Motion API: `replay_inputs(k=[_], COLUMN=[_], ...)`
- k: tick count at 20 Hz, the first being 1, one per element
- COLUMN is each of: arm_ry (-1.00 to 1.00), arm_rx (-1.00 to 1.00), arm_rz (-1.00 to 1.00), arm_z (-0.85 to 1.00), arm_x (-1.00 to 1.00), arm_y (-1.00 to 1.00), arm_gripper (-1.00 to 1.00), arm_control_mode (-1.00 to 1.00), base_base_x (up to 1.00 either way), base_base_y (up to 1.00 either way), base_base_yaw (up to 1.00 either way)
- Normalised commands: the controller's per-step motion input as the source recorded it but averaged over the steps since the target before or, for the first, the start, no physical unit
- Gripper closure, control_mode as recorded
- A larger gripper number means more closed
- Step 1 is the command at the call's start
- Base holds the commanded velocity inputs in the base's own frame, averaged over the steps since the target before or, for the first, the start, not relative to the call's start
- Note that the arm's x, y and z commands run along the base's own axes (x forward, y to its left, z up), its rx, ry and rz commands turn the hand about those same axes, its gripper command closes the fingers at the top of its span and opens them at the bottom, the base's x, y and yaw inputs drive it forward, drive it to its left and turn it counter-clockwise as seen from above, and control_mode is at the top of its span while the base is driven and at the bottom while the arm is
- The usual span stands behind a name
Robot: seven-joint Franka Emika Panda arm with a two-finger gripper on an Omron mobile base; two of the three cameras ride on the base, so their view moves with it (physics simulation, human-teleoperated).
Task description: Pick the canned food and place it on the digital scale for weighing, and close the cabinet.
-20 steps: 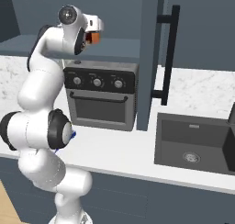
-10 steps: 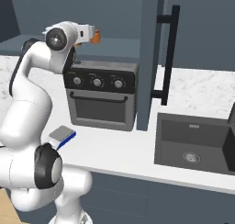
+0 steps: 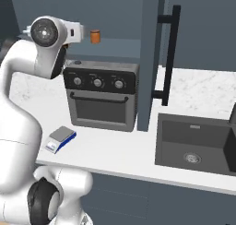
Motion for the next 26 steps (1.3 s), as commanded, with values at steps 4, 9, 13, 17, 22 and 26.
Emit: replay_inputs(k=[4, 9, 13, 17, 22, 26], arm_ry=[-0.08, 0.0, 0.05, 0.0, -0.01, 0.0], arm_rx=[0.08, 0.01, -0.09, -0.12, -0.16, -0.15], arm_rz=[0.19, 0.23, 0.26, 0.29, 0.32, 0.29], arm_z=[-0.05, -0.12, -0.16, -0.61, -0.72, -0.75], arm_x=[-1.0, -1.0, -0.99, -0.77, -0.46, -0.06], arm_y=[0.0, 0.15, 0.35, 0.17, 0.18, 0.29], arm_gripper=[1.0, 1.0, 1.0, 1.0, 1.0, 1.0], arm_control_mode=[-1.0, -1.0, -1.0, -1.0, -1.0, -1.0], base_base_x=[0.0, 0.0, 0.0, 0.0, 0.0, 0.0], base_base_y=[0.0, 0.0, 0.0, 0.0, 0.0, 0.0], base_base_yaw=[0.0, 0.0, 0.0, 0.0, 0.0, 0.0])
